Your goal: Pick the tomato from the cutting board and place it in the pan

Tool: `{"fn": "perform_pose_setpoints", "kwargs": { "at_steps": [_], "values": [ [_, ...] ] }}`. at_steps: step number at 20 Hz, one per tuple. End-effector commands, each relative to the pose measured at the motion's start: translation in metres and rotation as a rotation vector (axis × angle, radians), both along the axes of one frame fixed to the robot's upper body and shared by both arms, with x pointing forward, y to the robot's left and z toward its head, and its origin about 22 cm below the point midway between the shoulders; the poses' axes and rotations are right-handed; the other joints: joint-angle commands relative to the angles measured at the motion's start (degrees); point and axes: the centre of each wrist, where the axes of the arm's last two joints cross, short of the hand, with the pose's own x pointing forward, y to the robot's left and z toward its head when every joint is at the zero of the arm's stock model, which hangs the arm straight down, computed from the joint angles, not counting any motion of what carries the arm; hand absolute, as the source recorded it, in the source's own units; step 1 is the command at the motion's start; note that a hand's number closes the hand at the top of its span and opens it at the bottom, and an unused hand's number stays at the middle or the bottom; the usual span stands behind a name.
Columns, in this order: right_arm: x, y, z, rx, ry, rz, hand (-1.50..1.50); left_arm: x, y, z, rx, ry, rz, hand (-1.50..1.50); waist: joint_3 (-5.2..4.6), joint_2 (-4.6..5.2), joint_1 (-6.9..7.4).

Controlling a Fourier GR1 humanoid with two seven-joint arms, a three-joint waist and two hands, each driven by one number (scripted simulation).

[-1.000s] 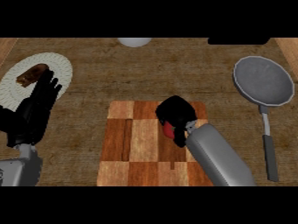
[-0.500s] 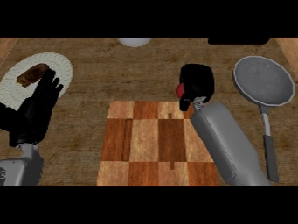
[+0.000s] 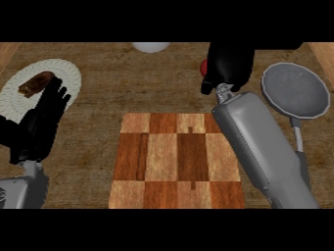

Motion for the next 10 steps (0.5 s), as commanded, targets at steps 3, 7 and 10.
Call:
{"fn": "perform_pose_setpoints", "kwargs": {
  "at_steps": [3, 7, 10],
  "values": [
    [0.008, -0.027, -0.003, 0.064, -0.099, -0.116, 1.5, -0.008, 0.012, 0.0, -0.005, 0.002, -0.006, 0.0, 0.03, 0.19, 0.39],
    [0.017, -0.091, 0.026, 0.081, -0.151, -0.174, 1.5, 0.004, 0.002, 0.004, -0.018, 0.015, -0.008, 0.0, 0.04, 0.17, -0.19],
    [0.021, -0.122, 0.02, 0.12, -0.151, -0.193, 1.5, 0.004, 0.004, -0.001, 0.0, -0.005, 0.006, 0.0, 0.03, 0.2, -0.08]
  ]
}}
